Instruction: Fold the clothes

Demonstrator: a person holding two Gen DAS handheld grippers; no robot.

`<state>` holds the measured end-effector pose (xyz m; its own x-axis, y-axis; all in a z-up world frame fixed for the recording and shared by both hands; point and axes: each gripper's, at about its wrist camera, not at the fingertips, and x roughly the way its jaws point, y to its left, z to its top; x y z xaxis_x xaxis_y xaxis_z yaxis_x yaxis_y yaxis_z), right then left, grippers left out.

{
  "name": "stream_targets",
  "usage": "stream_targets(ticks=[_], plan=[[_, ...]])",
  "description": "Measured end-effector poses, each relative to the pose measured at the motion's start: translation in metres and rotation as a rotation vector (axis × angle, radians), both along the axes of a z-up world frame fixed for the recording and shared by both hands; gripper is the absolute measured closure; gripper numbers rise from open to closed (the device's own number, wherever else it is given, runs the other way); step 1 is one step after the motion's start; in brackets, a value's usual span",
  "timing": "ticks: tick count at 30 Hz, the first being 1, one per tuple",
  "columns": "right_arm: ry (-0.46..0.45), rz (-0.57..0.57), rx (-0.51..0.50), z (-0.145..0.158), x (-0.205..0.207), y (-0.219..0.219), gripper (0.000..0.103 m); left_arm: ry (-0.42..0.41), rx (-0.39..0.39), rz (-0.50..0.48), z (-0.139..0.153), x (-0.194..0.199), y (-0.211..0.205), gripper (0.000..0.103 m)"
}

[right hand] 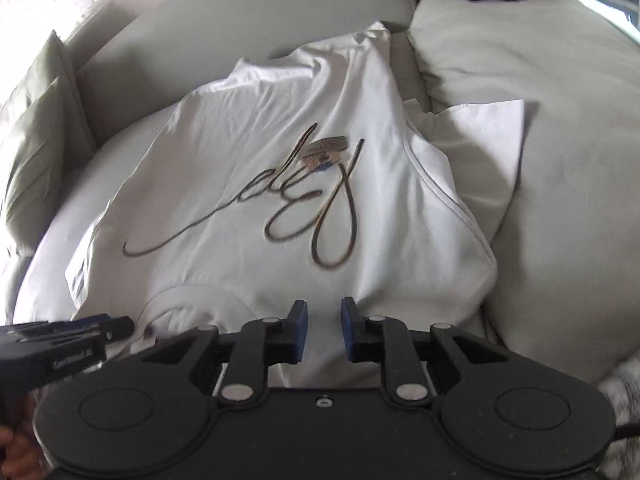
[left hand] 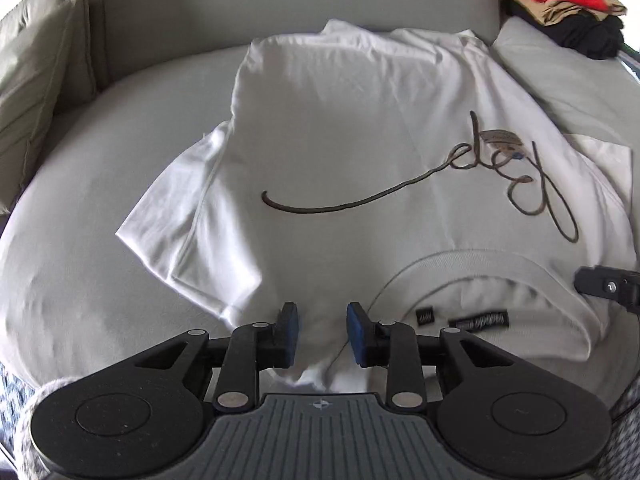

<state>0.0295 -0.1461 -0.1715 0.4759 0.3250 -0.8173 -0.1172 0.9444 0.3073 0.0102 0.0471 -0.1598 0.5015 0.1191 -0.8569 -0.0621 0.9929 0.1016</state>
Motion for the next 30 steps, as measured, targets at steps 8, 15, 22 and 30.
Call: stream_targets(ticks=[8, 15, 22, 30], plan=[[0.053, -0.093, 0.140, 0.022, -0.011, -0.049, 0.084, 0.002, -0.109, -0.006, 0.036, -0.016, 0.003, 0.076], [-0.070, -0.344, 0.314, 0.044, 0.021, -0.117, 0.064, -0.039, -0.100, -0.124, 0.038, 0.021, -0.036, 0.066], [-0.051, -0.508, 0.322, 0.016, 0.068, -0.167, 0.065, 0.051, -0.139, -0.192, 0.003, 0.050, -0.063, 0.074], [-0.031, -0.455, 0.337, -0.016, 0.115, -0.169, 0.073, 0.075, -0.136, -0.201, -0.006, 0.052, -0.065, 0.073]])
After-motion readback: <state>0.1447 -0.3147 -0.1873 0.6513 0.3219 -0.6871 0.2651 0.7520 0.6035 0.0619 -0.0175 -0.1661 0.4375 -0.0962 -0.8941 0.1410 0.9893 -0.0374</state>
